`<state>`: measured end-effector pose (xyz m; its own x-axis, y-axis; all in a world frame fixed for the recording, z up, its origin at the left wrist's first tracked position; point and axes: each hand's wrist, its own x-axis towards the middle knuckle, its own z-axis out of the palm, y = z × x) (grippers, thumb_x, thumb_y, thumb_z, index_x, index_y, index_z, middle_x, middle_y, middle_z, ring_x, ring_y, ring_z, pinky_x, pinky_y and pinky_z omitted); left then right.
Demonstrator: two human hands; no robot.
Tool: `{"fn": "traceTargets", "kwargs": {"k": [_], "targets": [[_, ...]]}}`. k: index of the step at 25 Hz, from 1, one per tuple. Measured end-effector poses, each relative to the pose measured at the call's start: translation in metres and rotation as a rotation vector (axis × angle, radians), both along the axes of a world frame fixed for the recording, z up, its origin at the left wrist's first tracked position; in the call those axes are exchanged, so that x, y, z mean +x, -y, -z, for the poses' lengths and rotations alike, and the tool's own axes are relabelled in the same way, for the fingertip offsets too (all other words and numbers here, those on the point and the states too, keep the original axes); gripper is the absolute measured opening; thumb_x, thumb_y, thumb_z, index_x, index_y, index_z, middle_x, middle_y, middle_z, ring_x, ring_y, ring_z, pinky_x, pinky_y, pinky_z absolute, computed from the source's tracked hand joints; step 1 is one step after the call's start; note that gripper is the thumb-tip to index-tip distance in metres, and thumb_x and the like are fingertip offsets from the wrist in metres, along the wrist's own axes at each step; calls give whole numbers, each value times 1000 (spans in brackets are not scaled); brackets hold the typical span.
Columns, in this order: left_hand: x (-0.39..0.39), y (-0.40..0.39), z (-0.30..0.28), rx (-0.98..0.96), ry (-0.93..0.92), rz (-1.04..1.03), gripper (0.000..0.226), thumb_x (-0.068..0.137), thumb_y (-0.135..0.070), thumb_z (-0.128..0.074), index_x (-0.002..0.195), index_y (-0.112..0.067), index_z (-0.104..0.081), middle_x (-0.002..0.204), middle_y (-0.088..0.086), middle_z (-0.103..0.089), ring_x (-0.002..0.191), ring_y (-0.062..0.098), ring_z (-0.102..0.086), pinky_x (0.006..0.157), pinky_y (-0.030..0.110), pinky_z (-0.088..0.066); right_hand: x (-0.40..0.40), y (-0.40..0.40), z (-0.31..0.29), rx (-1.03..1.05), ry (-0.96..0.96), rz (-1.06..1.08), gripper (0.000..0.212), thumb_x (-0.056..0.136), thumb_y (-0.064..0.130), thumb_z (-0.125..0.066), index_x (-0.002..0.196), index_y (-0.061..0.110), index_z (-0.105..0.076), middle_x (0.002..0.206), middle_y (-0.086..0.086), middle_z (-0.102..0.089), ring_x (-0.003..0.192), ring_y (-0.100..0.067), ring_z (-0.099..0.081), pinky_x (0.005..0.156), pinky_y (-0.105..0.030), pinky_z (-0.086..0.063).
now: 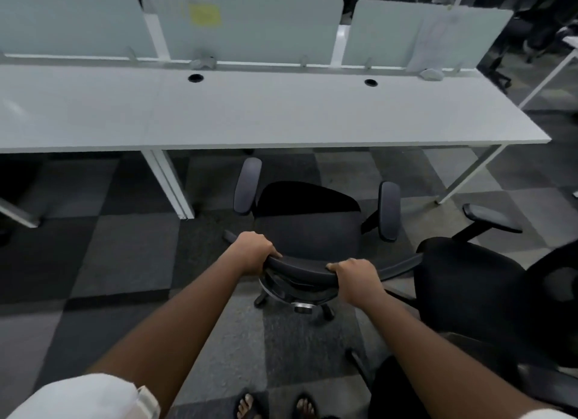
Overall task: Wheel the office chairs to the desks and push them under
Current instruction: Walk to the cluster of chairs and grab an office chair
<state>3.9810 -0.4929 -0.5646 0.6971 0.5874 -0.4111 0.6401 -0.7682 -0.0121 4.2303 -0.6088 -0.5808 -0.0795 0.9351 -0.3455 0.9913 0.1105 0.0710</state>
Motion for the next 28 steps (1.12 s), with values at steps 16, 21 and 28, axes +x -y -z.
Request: {"fn": "traceTargets", "kwargs": {"k": [16,21,28], "targets": [[-176,153,4,67,-107,-387,42,77,-53,-66,114,-35,-68,100,-8,-72,92,19,-67,72,30,-46,-232,56,-3,-20,-224,-400,30,82,22,-61,111,21,-70,94,-5,-69,85,-29,-66,71,-36,-50],[-270,171,18,124,-14,-418,47,82,-37,-60,129,-43,-63,103,-8,-72,96,20,-67,75,33,-46,-323,68,3,-52,-254,-454,25,85,26,-64,109,19,-69,88,-4,-67,72,-24,-59,66,-34,-48],[-399,181,27,165,24,-352,38,76,-38,-60,114,-40,-70,88,-8,-71,84,19,-68,69,31,-41,-452,89,7,-41,-245,-421,24,85,26,-61,106,19,-67,88,-3,-67,72,-23,-59,69,-34,-50]]}}
